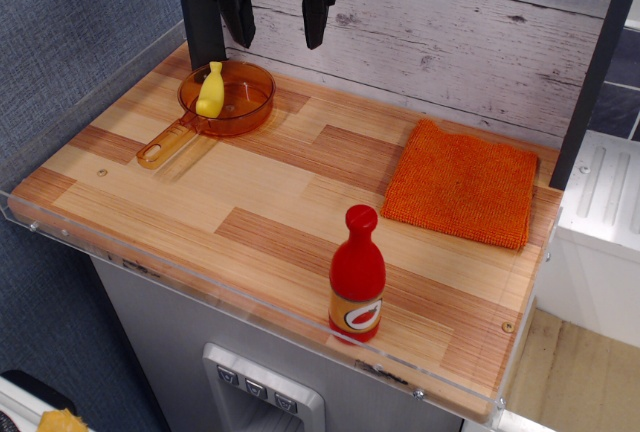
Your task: Move the orange cloth to the back of the red bottle on the right corner of the table
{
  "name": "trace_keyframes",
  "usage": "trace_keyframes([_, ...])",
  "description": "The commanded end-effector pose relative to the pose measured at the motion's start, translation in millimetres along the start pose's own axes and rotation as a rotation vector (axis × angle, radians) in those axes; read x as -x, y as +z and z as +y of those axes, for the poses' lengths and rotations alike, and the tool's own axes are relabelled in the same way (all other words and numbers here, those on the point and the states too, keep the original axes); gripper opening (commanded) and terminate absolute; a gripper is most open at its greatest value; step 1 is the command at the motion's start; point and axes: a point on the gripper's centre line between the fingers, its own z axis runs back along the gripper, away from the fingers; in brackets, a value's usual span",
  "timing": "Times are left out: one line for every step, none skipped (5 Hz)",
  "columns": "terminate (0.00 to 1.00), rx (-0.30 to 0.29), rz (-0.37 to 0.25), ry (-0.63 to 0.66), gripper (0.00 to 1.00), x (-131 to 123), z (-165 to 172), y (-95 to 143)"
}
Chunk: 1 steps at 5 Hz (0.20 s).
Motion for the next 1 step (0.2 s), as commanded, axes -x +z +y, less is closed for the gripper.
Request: trace_keyframes([1.00, 0.006, -0.064, 0.010, 1.00, -7.3, 1.2, 27.1])
